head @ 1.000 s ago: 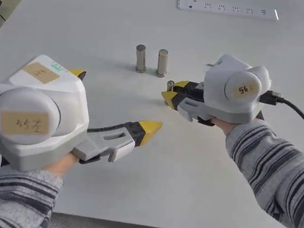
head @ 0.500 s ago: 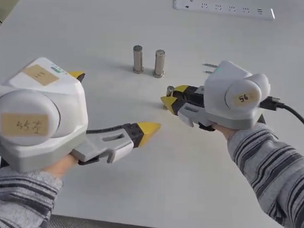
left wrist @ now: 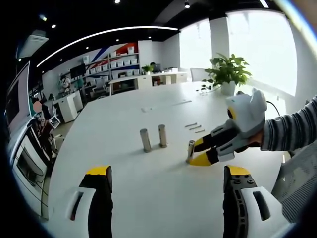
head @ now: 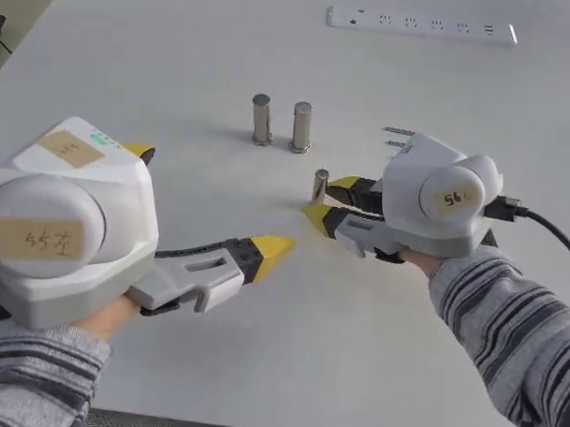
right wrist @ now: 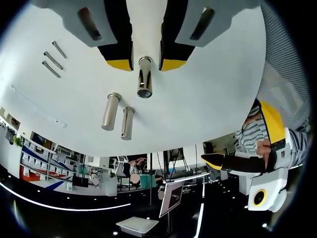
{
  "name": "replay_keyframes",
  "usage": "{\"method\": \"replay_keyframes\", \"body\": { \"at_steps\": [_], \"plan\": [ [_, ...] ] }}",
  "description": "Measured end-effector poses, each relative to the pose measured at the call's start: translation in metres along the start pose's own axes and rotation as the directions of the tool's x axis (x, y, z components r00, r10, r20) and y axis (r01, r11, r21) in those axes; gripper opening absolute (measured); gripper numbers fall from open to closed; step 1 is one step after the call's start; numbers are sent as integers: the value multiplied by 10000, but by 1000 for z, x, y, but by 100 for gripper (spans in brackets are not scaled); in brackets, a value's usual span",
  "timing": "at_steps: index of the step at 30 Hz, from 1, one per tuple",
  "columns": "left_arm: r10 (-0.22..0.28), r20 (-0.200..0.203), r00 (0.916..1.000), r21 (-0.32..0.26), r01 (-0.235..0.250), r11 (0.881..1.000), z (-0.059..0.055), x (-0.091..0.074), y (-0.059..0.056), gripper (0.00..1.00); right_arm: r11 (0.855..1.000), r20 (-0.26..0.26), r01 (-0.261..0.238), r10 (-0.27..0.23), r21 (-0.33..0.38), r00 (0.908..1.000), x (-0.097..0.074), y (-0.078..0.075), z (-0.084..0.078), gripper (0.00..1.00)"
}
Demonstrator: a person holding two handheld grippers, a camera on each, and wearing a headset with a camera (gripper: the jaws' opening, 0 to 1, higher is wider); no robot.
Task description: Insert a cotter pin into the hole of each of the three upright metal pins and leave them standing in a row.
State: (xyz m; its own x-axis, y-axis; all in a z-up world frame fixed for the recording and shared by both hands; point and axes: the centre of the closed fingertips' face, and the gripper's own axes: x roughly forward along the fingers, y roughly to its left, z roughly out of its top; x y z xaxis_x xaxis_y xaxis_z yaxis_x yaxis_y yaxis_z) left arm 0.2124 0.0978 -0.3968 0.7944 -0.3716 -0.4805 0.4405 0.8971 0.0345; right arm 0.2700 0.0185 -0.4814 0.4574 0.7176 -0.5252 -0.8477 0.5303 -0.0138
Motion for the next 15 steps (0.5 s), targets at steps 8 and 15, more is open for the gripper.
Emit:
{"method": "replay_keyframes", "body": {
  "at_steps": [8, 15],
  "plan": [
    [18, 101, 9999, 26, -18, 10000, 4, -3, -1, 93, 9999, -271, 72, -68, 143, 9996, -22, -12, -7, 22],
    [44, 151, 9999, -44, -43, 10000, 4, -5, -3, 93, 9947, -695, 380, -314, 958, 9971, -46, -41, -4, 23]
  ]
}}
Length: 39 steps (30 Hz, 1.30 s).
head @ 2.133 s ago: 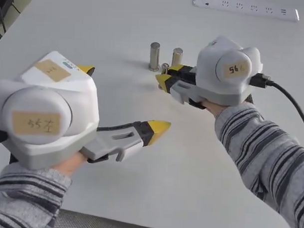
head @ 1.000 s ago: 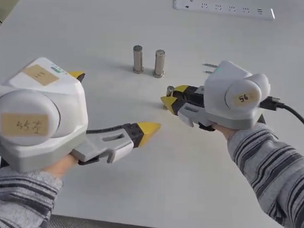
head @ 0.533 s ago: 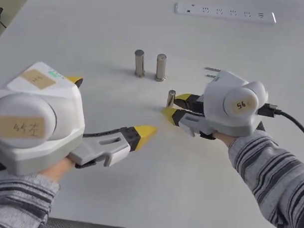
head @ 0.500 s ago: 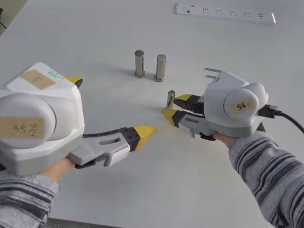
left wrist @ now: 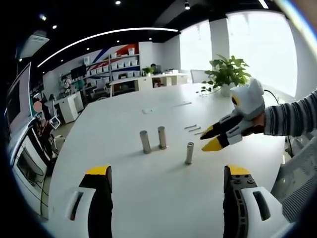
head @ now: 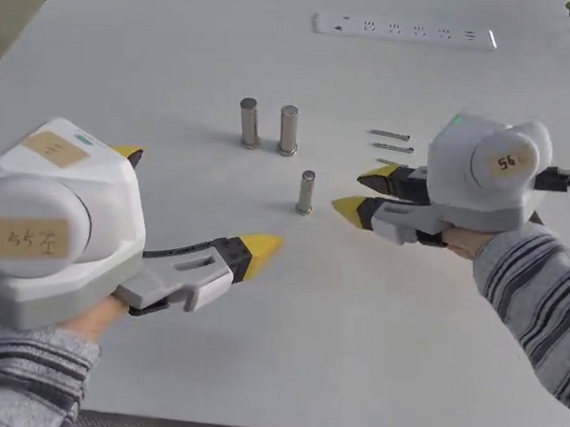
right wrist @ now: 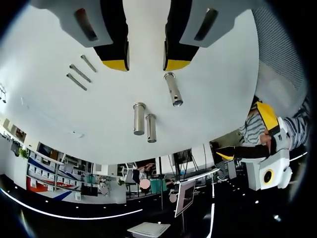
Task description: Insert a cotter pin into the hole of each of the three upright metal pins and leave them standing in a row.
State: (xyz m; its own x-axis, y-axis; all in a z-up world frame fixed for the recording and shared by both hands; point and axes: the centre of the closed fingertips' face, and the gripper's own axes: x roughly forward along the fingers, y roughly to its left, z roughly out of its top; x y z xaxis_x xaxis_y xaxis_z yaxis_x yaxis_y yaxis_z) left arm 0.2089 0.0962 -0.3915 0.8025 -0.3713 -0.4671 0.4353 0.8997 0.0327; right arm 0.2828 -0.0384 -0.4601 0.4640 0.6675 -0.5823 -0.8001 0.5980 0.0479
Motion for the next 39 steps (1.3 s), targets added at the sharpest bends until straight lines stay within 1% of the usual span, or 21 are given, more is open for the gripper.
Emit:
{"method": "replay_keyframes", "body": {
  "at_steps": [2, 4, 6, 10, 12, 14, 18, 20, 22, 24, 28, 29, 30, 31, 32, 33, 34, 37, 39],
  "plan": [
    [2, 16, 10000, -31, -2, 10000, 0, 0, 0, 93, 9999, -296, 76, -79, -100, 9995, -3, -7, -2, 23],
    [-13, 26, 10000, -46, 13, 10000, 1, 0, 0, 93, 9996, -614, 0, -18, -289, 9981, -1, -17, -6, 23],
    [-25, 41, 10000, -31, 25, 10000, 1, 0, -1, 93, 9988, -995, 61, -109, -477, 9950, -3, -23, -8, 22],
    [12, 60, 10000, -60, -12, 10000, 1, 0, 0, 93, 9981, -1383, 95, -179, -615, 9902, -4, -35, -7, 21],
    [26, 58, 10000, -67, -26, 10000, 0, -1, 1, 93, 9971, -1650, 201, -320, -733, 9858, -5, -43, -7, 20],
    [45, 39, 10000, -87, -45, 10000, -1, -1, 2, 93, 9968, -1782, 182, -319, -782, 9835, -4, -48, -5, 20],
    [73, -27, 10000, -103, -73, 9999, -3, -1, 3, 92, 9960, -2344, 94, -301, -892, 9717, -3, -57, -8, 19],
    [81, -1, 10000, -112, -81, 9999, -3, -1, 3, 92, 9942, -2564, 119, -391, -1067, 9658, -2, -61, -10, 19],
    [13, 7, 10000, -124, -13, 9999, -3, 0, 2, 92, 9940, -2634, 119, -405, -1092, 9638, -1, -64, -11, 18],
    [-36, -29, 10000, -66, 36, 10000, -4, 1, 0, 92, 9943, -2768, 134, -423, -1055, 9600, 0, -67, -13, 17],
    [-80, -35, 10000, -90, 80, 9999, -4, 2, -2, 91, 9934, -3282, 105, -476, -1138, 9434, 1, -74, -21, 15],
    [-74, -40, 10000, -109, 74, 9999, -4, 2, -2, 91, 9938, -3356, 98, -466, -1106, 9408, 1, -75, -22, 14],
    [-71, -36, 10000, -105, 70, 9999, -4, 2, -2, 91, 9938, -3368, 109, -476, -1102, 9404, 1, -76, -22, 14],
    [-77, -28, 10000, -79, 77, 9999, -4, 2, -2, 91, 9939, -3403, 75, -447, -1098, 9393, 2, -76, -22, 13],
    [-78, -34, 10000, -69, 78, 9999, -4, 2, -1, 91, 9946, -3515, 33, -397, -1034, 9353, 2, -76, -24, 12],
    [-77, -44, 10000, -70, 77, 9999, -4, 2, -1, 91, 9951, -3546, 27, -379, -990, 9342, 2, -76, -25, 12],
    [-75, -51, 10000, -75, 75, 9999, -4, 2, -1, 91, 9949, -3607, -72, -298, -1008, 9322, 2, -74, -26, 12],
    [-39, -44, 10000, -81, 39, 10000, -4, 1, 0, 90, 9941, -3744, -156, -257, -1069, 9269, 3, -74, -27, 10],
    [-39, -57, 10000, -106, 38, 9999, -5, 1, 1, 90, 9944, -3891, -204, -217, -1038, 9210, 4, -74, -29, 8]
  ]
}}
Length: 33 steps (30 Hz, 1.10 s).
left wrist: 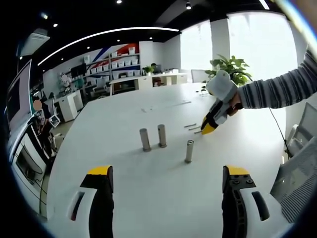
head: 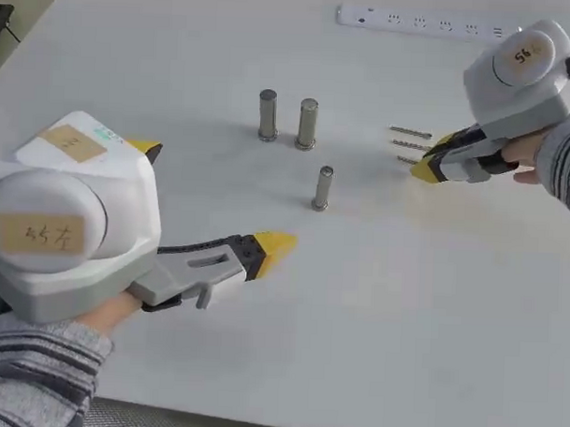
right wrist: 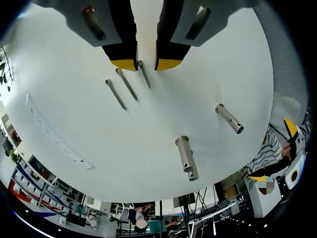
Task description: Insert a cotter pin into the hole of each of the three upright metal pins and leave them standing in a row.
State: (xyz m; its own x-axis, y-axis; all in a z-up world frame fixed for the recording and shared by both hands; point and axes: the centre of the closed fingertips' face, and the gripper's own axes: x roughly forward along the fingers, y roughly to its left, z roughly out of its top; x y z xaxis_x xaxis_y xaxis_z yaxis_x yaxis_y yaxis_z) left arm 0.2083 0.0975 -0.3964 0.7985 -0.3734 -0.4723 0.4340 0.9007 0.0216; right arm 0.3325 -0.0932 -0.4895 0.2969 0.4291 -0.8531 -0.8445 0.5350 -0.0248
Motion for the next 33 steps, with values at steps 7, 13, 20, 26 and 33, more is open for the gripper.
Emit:
{"method": "replay_keyframes", "body": {
  "at_steps": [7, 13, 20, 26, 33],
  "plan": [
    [43, -60, 10000, -7, -43, 10000, -1, -1, 2, 89, 9999, -117, -58, 56, -143, 9999, -3, -3, 1, 2],
    [-1, -95, 10000, 54, 2, 10000, -1, 0, 0, 89, 9971, -332, -148, 124, -751, 9994, -4, -1, 1, 0],
    [-253, -87, 9996, 80, 254, 9996, 1, 2, -5, 89, 9956, -437, -227, 188, -907, 9989, -4, -3, 0, 0],
    [-374, -226, 9990, 107, 377, 9992, -2, 3, -7, 86, 9929, 32, -270, 275, -1156, 9996, -2, 0, 2, 0],
    [-442, -426, 9981, -4, 442, 9990, -7, 3, -4, 84, 9889, 760, 52, 61, -1486, 9971, -6, 6, 12, 0]
  ]
}}
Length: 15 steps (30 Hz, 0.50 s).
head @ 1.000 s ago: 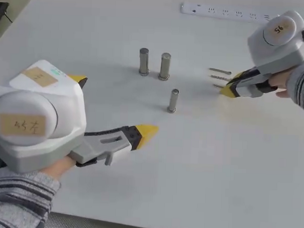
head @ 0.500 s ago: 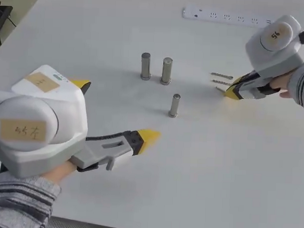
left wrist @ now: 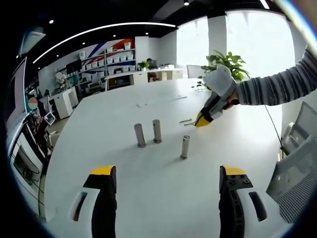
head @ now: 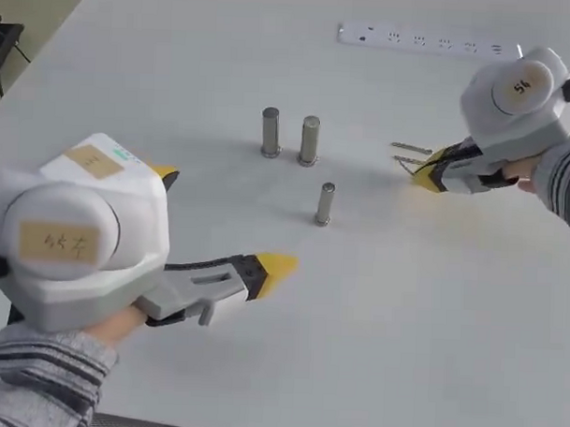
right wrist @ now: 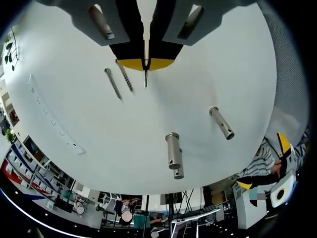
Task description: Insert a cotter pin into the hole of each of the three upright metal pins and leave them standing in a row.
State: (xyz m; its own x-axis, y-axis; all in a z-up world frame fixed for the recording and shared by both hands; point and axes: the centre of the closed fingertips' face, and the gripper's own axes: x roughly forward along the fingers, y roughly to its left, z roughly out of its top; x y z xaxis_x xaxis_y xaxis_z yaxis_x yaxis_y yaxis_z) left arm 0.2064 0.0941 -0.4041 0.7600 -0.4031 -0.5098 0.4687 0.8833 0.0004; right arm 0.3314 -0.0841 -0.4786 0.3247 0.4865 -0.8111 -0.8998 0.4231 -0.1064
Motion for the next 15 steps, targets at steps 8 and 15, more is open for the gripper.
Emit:
{"method": "replay_keyframes", "body": {
  "at_steps": [8, 15],
  "plan": [
    [-180, -79, 9998, 30, 180, 9998, 3, 0, -4, 78, 9953, 826, 292, -215, -926, 9963, -16, 13, 22, 0],
    [-379, 53, 9993, -58, 379, 9993, 13, 1, -9, 69, 9864, 1589, 368, -110, -1601, 9872, -28, 33, 40, 0]
  ]
}}
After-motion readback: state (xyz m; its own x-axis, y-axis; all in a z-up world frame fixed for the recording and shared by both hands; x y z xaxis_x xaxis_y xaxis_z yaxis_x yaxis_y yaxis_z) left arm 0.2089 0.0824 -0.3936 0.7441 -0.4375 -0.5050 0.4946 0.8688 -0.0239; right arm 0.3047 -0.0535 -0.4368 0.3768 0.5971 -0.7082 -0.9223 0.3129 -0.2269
